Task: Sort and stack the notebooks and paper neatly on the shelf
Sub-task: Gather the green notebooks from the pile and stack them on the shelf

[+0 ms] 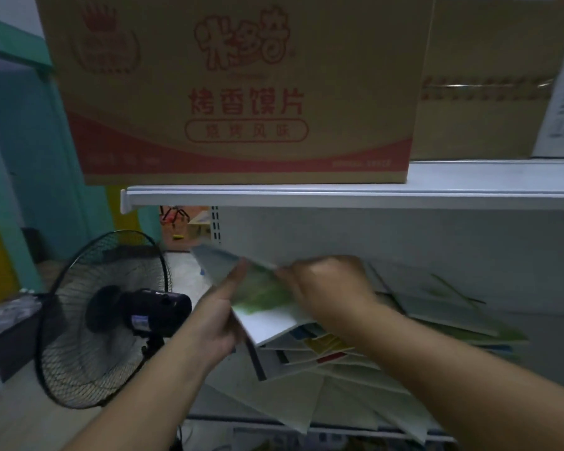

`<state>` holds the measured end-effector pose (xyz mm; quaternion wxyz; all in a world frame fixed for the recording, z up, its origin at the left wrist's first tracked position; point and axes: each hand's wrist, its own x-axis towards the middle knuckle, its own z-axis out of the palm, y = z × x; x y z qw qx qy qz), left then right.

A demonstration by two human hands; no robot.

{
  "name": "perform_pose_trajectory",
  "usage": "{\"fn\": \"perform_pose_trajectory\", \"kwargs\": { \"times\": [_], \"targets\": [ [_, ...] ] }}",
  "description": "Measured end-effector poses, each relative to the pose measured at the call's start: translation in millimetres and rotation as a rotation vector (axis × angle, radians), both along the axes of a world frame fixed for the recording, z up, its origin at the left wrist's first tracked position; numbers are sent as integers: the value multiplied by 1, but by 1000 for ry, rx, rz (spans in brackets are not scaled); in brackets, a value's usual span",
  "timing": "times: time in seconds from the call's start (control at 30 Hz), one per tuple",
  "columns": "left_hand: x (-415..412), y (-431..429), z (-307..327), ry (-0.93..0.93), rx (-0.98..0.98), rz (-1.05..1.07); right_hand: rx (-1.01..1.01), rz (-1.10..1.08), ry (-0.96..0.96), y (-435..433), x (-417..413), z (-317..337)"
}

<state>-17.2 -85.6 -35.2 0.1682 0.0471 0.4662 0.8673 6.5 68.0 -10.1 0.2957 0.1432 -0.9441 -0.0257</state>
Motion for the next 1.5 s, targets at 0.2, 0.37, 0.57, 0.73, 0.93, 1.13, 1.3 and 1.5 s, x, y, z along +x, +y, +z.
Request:
{"fn": "perform_pose_trajectory", "kwargs": {
  "times": [0.2,0.37,0.57,0.73,0.93,1.13,1.3,1.5],
  "targets": [
    [-21,-5,-15,-41,95,-13,-210,220,-261,-2,18,-9],
    [-40,-44,-15,-30,-22,65,-189,-102,-572,62,20,-18],
    [-34,-69,-11,-46,-47,106,-118,-187,-675,66,12,-17],
    [-17,-84,0,-64,-117,192,278,-165,-579,59,25,-15],
    [17,-82,7,-37,-229,250,313,-185,-36,72,38,-2],
    [62,-29,10,25,-298,297,192,-290,114,103,82,30],
    [104,73,11,122,-249,260,147,-277,184,83,137,38],
    [147,180,18,123,-207,117,130,-239,-207,98,206,26]
  ]
}}
